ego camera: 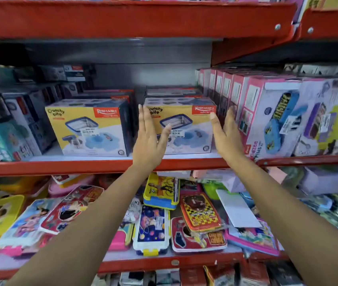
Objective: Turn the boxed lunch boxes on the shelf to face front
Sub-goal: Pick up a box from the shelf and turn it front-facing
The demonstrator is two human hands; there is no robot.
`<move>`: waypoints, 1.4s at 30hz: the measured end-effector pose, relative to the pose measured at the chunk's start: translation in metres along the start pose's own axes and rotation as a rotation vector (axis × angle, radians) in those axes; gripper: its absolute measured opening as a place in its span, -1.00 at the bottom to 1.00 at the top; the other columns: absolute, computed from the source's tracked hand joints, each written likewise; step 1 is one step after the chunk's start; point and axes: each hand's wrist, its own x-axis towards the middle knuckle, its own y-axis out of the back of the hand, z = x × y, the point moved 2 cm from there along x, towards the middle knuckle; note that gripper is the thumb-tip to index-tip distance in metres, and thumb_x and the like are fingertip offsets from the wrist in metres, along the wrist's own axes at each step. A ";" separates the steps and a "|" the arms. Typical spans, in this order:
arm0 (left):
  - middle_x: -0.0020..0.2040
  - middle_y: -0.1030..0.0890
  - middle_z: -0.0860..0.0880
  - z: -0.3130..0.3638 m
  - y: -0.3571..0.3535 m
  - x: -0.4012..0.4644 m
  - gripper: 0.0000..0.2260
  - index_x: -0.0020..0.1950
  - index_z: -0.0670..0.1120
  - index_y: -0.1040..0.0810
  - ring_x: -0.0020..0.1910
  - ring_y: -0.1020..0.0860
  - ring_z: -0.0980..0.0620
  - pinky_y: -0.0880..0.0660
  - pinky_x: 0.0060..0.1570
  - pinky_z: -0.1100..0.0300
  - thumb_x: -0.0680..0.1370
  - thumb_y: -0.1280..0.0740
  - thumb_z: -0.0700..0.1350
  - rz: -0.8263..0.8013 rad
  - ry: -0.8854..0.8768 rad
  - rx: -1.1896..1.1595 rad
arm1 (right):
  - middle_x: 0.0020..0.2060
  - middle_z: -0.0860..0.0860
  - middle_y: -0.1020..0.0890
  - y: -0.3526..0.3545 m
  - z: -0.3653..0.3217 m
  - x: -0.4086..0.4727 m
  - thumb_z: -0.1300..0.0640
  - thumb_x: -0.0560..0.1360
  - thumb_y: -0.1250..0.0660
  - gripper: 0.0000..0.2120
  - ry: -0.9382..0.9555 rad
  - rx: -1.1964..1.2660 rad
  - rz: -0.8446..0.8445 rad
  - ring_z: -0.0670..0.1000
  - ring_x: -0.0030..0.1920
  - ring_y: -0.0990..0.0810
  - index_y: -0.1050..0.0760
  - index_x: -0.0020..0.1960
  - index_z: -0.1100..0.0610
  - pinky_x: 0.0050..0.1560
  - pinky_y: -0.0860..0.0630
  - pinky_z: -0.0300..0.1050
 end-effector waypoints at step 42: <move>0.21 -0.65 0.07 0.006 0.072 0.027 -0.41 0.38 -0.02 -0.44 0.17 -0.63 0.09 -0.54 0.14 0.12 0.41 -0.51 0.08 -0.218 0.160 -0.507 | -0.01 -0.06 -0.70 0.032 -0.017 0.010 0.01 0.32 -0.50 -0.61 -0.065 0.666 -0.272 -0.05 0.00 -0.66 -0.56 0.13 0.00 -0.07 -0.55 -0.23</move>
